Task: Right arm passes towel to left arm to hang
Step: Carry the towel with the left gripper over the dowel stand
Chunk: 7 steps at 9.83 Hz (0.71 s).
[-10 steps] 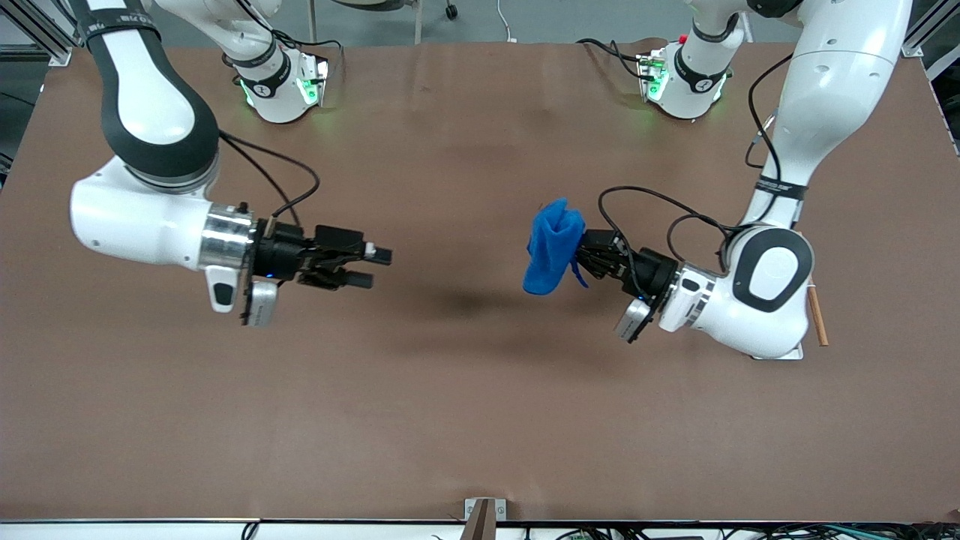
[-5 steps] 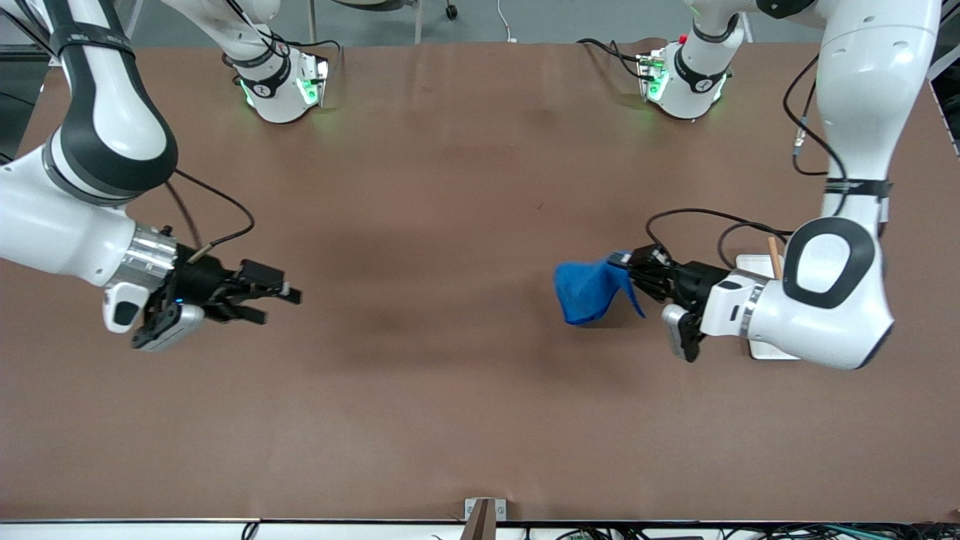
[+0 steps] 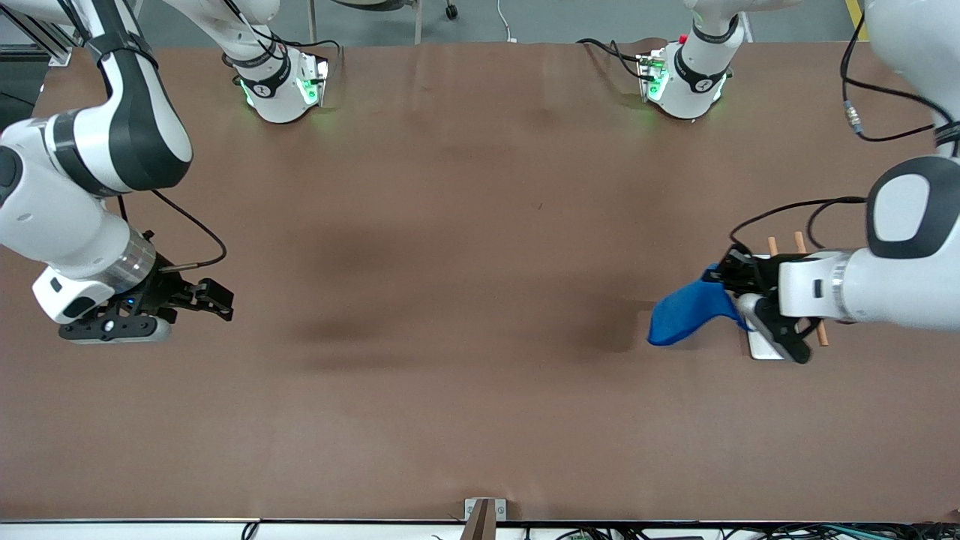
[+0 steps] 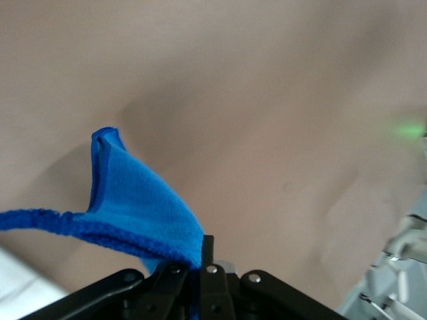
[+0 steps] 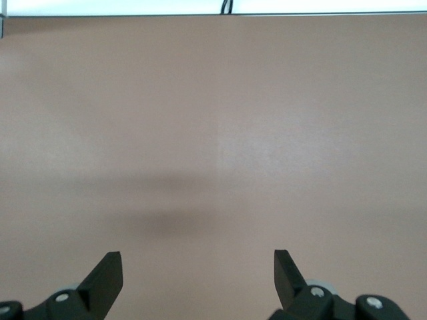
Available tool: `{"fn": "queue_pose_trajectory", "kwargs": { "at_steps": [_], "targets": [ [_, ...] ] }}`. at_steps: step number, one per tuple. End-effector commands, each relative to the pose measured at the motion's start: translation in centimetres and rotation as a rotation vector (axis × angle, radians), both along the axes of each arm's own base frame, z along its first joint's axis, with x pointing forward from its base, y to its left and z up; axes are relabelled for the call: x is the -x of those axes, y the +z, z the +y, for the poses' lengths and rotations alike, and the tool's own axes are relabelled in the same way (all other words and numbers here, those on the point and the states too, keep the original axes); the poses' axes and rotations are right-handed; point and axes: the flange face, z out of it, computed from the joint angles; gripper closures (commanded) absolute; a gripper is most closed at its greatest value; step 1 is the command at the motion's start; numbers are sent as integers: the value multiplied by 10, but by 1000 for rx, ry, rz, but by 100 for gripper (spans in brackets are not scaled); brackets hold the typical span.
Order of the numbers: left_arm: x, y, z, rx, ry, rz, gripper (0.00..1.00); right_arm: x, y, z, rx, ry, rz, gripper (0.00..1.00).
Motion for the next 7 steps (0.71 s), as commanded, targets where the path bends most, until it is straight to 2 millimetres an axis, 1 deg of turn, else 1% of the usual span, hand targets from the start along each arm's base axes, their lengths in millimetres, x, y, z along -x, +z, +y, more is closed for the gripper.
{"fn": "queue_pose_trajectory", "kwargs": {
  "at_steps": [1,2,3,4,5,6,7],
  "targets": [
    [6,15,10,-166,90,-27,100,11,41,-46,41,-94,41,0],
    [14,41,9,-287,211,-53,100,16,58,-55,49,-116,70,0],
    [19,55,7,-355,229,-80,100,23,78,-65,56,-139,72,0],
    [27,71,4,-367,233,-96,100,33,93,-78,68,-156,71,0],
    [36,79,4,-423,213,-94,100,43,101,-94,85,-193,96,0],
    [44,84,-2,-483,187,-85,100,54,118,-101,83,-225,94,0],
    [48,92,2,-490,193,-93,100,68,137,-113,31,-263,84,0]
  ]
}}
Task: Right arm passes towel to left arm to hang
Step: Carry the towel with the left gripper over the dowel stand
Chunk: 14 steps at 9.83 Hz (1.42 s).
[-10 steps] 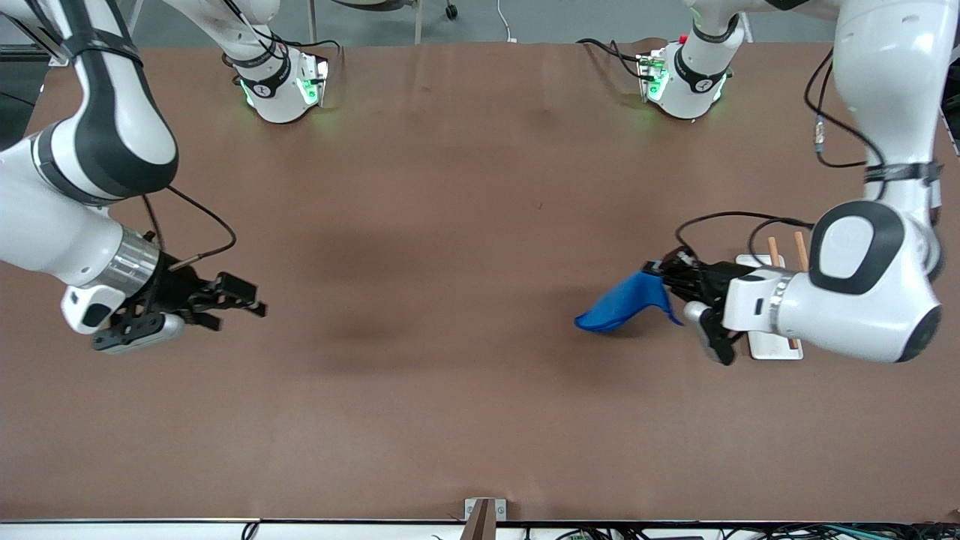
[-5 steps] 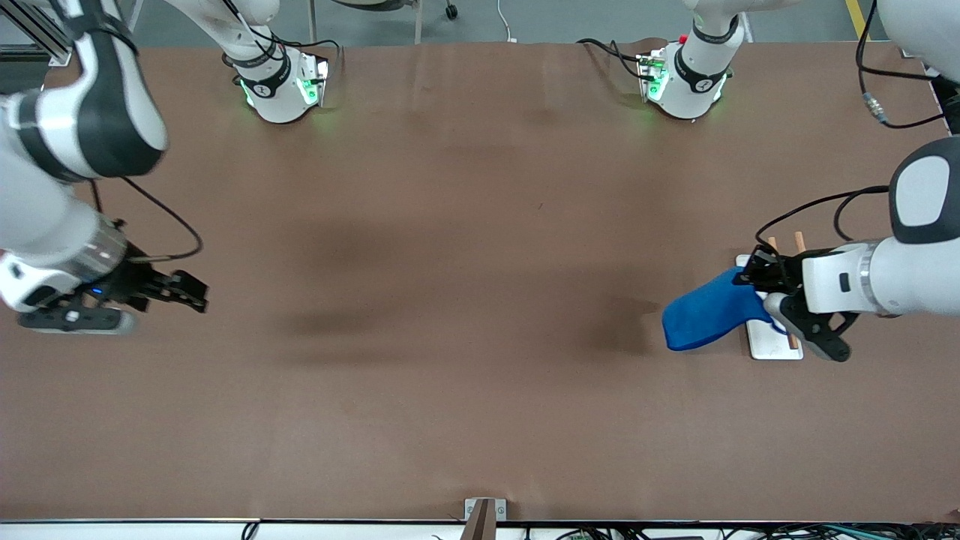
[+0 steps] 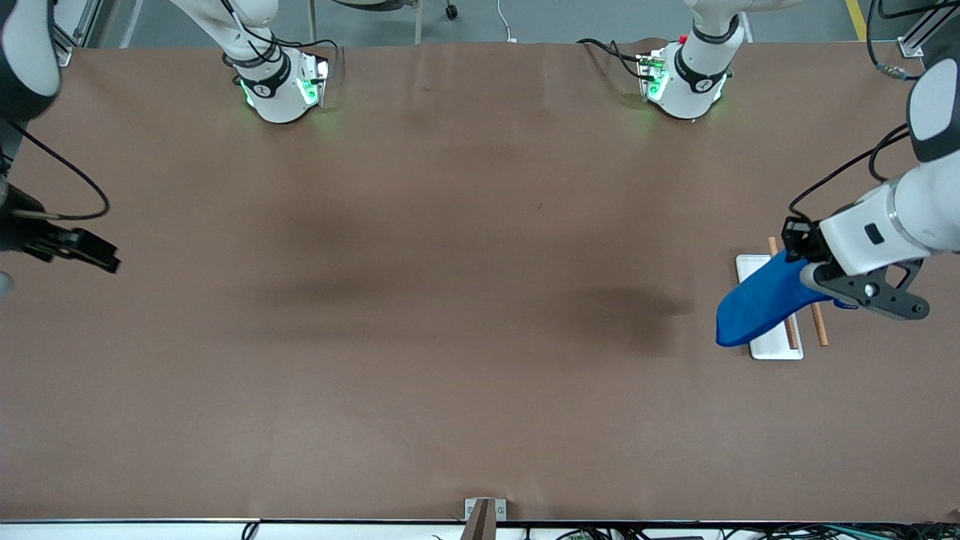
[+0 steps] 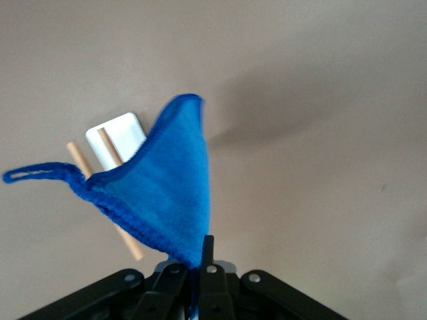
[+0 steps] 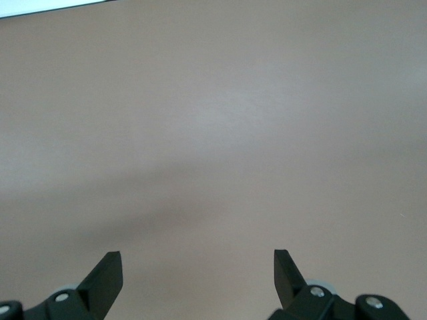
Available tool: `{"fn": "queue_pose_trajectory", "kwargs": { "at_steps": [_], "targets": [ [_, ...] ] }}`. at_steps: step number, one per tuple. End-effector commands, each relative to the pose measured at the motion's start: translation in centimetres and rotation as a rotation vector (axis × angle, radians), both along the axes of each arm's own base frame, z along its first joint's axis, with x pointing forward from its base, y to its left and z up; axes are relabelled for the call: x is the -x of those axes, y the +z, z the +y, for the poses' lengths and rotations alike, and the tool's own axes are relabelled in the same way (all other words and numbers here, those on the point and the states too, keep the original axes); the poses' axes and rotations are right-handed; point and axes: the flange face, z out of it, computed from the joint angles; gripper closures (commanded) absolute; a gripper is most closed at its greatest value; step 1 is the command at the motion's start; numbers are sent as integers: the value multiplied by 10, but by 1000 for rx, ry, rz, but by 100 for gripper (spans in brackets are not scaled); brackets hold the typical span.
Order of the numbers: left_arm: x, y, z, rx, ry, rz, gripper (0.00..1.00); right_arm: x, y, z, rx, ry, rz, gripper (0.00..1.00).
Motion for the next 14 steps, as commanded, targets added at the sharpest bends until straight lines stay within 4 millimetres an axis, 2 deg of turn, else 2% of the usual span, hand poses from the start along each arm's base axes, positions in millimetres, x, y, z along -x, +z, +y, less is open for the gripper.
{"fn": "queue_pose_trajectory", "kwargs": {
  "at_steps": [1,2,5,6,7,8,10,11,12,14],
  "targets": [
    [13,-1,1,-42,9,31,100,37,36,-15,-34,-34,17,0],
    [20,-1,1,-53,-3,74,100,50,49,-30,-38,-36,11,0],
    [10,-15,16,-45,14,79,100,47,50,-35,-41,-21,-10,0],
    [2,-24,32,-33,48,55,100,50,49,-43,-42,-36,-3,0],
    [-3,-25,37,-28,59,23,100,51,48,-45,-42,-38,2,0],
    [-7,-25,52,-24,82,5,100,51,51,-46,-40,-38,-3,0],
    [-13,-40,89,-7,134,-31,100,61,56,-39,-44,-34,24,0],
    [-13,-41,94,-3,147,-31,100,60,57,-32,-46,-28,24,0],
    [-13,-45,109,-3,174,-25,100,59,58,-29,-45,-15,23,0],
    [-11,-55,124,13,293,-14,100,68,53,-24,-54,-12,94,0]
  ]
}}
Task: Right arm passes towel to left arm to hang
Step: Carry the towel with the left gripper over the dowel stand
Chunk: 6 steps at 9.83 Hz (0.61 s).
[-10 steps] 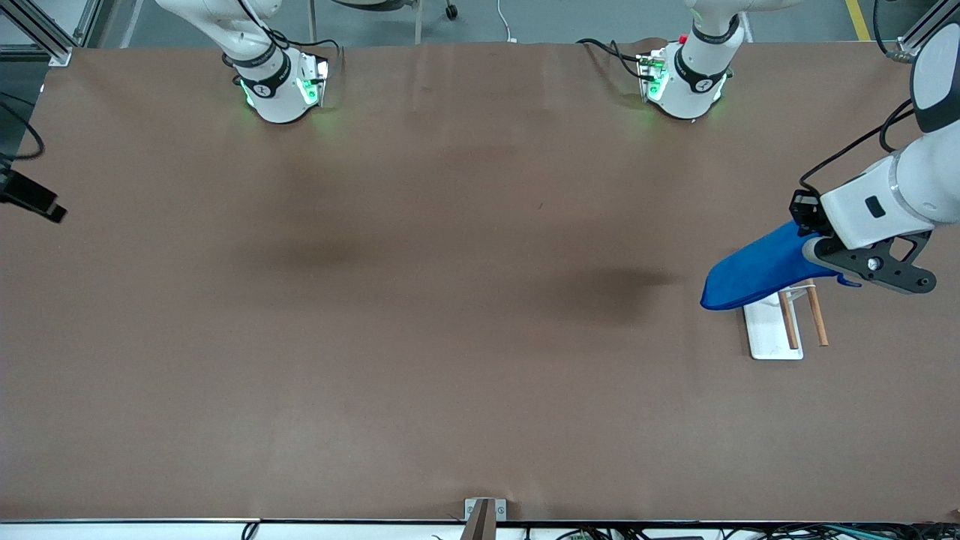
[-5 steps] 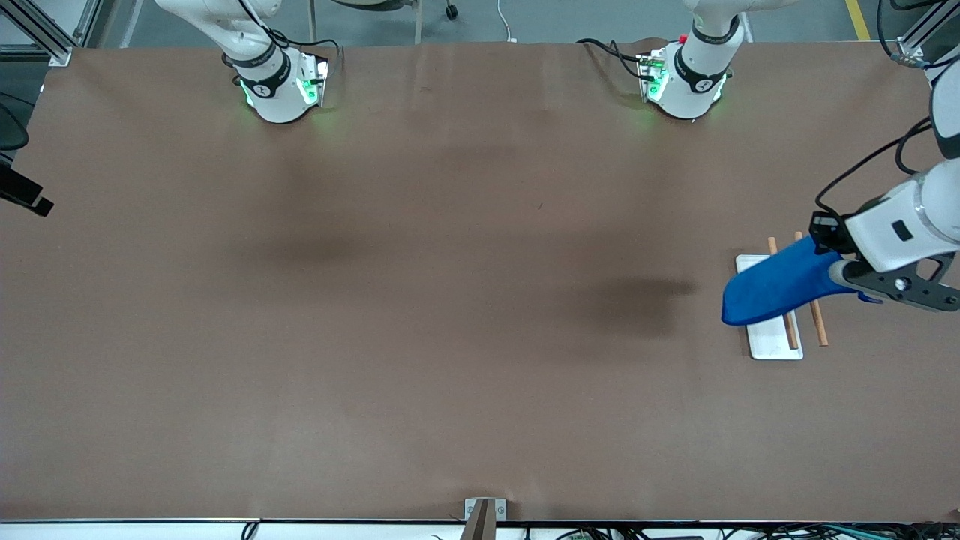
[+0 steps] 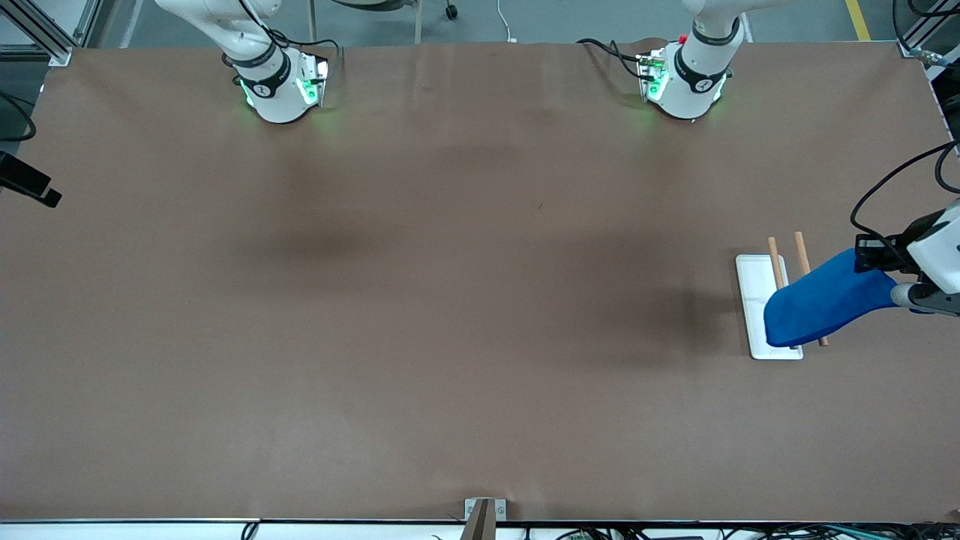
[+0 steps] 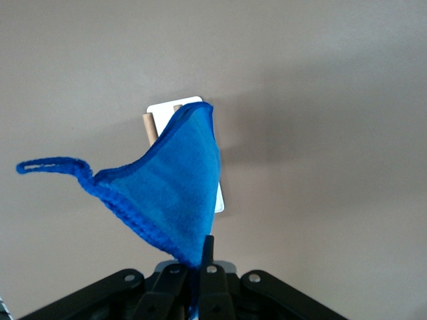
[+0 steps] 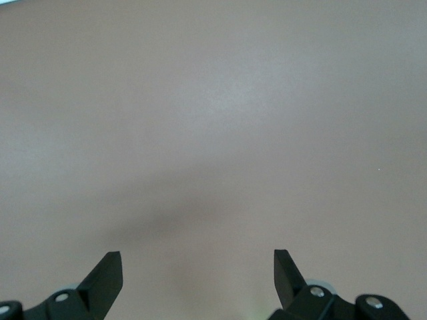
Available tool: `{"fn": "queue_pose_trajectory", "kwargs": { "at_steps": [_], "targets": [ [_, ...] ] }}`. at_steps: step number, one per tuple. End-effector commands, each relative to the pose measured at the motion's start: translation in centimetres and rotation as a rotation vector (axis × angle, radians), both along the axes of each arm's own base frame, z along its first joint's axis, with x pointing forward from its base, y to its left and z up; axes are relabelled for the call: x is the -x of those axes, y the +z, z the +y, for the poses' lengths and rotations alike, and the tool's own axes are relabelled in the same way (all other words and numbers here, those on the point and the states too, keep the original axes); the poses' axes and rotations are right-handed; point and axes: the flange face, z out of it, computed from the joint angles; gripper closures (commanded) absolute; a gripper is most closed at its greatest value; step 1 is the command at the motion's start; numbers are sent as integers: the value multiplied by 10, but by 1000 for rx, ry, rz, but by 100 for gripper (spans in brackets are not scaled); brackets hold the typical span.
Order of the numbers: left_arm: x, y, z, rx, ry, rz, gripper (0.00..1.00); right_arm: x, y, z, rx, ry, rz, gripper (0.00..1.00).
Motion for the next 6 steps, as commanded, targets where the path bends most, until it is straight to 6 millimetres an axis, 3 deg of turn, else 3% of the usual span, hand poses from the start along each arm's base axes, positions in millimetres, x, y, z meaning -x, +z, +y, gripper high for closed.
{"fn": "queue_pose_trajectory", "kwargs": {
  "at_steps": [1,4,6],
  "targets": [
    [2,-20,7,43,101,18,100,11,2,2,-13,8,32,0],
    [5,-22,10,91,201,31,100,3,2,1,2,22,-6,0],
    [10,-36,21,79,205,57,99,-5,-2,18,-4,57,-34,0]
  ]
}}
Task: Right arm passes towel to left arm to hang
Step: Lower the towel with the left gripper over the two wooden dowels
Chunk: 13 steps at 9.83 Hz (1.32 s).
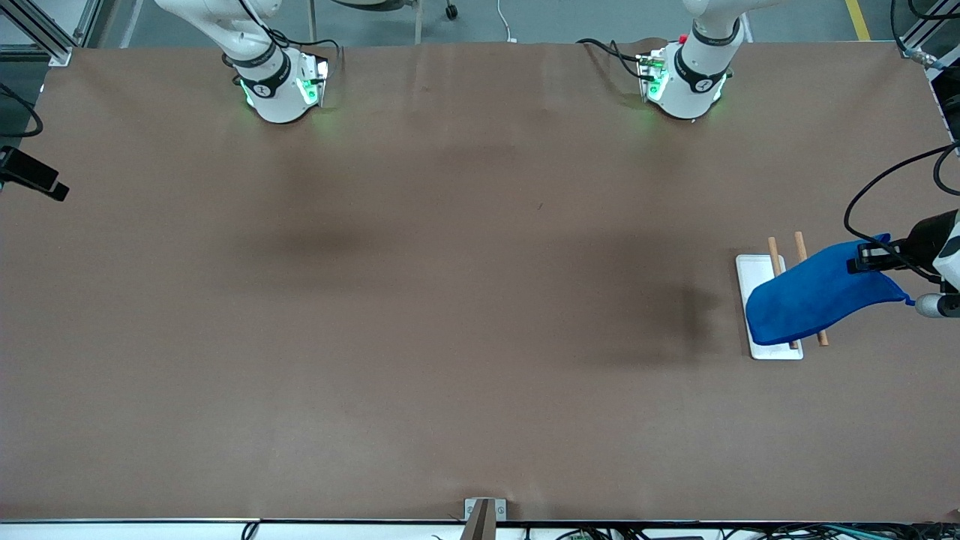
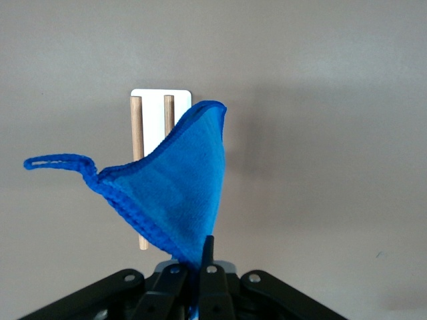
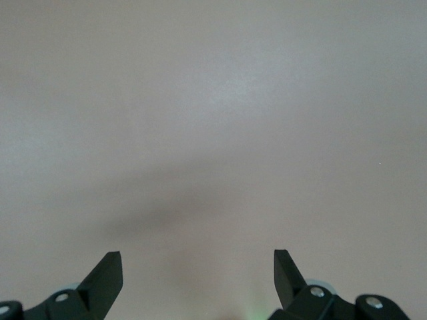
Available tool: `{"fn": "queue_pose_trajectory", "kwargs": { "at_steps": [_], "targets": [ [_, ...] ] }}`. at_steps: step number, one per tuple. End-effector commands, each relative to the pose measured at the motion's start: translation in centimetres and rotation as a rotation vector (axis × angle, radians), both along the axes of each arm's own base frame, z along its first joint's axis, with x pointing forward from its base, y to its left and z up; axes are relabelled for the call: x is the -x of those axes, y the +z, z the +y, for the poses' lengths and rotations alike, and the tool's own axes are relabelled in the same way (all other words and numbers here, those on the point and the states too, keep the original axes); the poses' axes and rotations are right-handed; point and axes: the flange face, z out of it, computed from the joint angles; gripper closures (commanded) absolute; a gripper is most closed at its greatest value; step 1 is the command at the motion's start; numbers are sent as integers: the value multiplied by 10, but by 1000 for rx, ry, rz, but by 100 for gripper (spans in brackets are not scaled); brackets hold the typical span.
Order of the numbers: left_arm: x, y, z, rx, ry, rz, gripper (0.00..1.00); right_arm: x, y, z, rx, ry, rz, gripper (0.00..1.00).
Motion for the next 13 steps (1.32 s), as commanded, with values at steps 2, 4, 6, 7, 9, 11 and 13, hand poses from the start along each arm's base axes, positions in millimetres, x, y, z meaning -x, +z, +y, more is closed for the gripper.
{"fn": "queue_pose_trajectory", "kwargs": {
  "at_steps": [2,4,6,7,9,11,13],
  "targets": [
    [19,-40,27,-8,29,-8,100,-6,-1,3,2,14,-56,0],
    [34,-52,63,-10,-2,-59,100,-5,-1,-7,1,27,-52,0],
    [38,-56,86,-6,-25,-67,100,-4,-2,-6,0,30,-43,0],
    [39,-62,87,-8,-24,-69,100,-5,-2,-1,0,36,-45,0],
    [35,-71,85,-4,-27,-68,100,-5,2,3,-1,37,-51,0],
    [36,-88,82,-6,-35,-56,100,-2,2,2,-31,32,-38,0],
    [39,-102,83,-7,-34,-43,100,-1,3,1,-69,21,-44,0]
  ]
}}
